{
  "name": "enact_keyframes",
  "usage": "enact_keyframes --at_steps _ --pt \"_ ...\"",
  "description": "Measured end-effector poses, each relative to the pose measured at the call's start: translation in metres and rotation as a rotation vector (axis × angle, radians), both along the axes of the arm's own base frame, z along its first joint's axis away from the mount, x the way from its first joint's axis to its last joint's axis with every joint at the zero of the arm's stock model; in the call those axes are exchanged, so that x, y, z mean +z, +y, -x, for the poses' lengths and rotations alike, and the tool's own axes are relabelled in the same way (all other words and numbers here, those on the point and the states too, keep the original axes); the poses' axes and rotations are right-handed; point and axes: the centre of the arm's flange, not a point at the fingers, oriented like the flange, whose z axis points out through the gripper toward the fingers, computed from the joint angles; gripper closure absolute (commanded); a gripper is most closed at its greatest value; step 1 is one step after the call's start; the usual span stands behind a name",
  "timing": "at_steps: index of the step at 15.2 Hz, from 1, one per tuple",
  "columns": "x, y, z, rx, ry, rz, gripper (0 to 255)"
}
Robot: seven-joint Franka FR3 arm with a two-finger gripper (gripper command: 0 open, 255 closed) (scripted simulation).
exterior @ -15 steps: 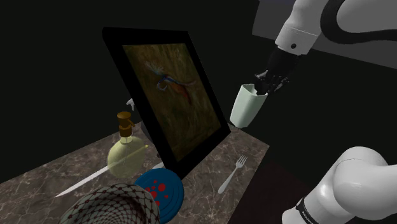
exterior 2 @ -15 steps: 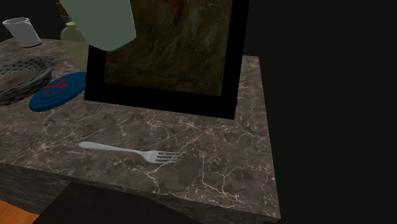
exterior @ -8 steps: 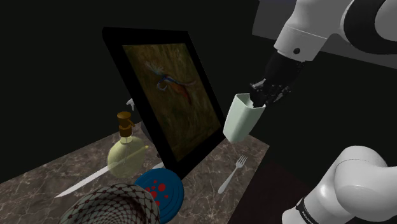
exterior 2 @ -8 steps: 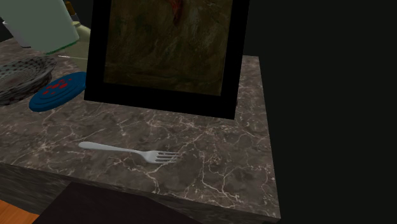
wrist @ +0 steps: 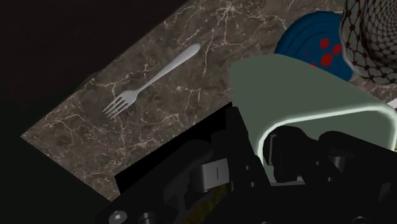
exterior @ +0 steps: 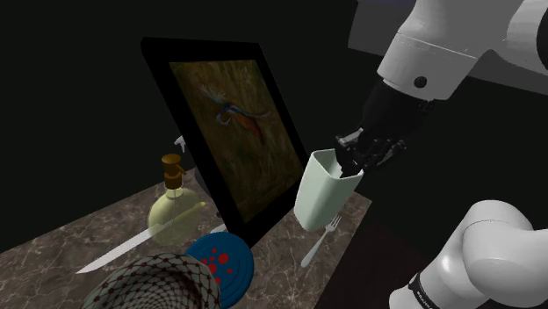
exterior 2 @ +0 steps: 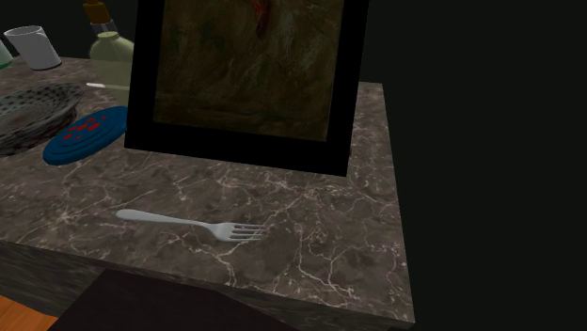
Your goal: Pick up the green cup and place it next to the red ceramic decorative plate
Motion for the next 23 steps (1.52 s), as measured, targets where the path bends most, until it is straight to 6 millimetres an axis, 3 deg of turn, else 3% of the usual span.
enact_keyframes --at_steps 10,13,23 --pt "0.002 0.121 0.052 0.000 0.000 0.000 255" --pt "-0.009 0.130 0.057 0.000 0.001 0.000 255" --pt "-0.061 0.130 0.058 -0.001 0.001 0.000 255"
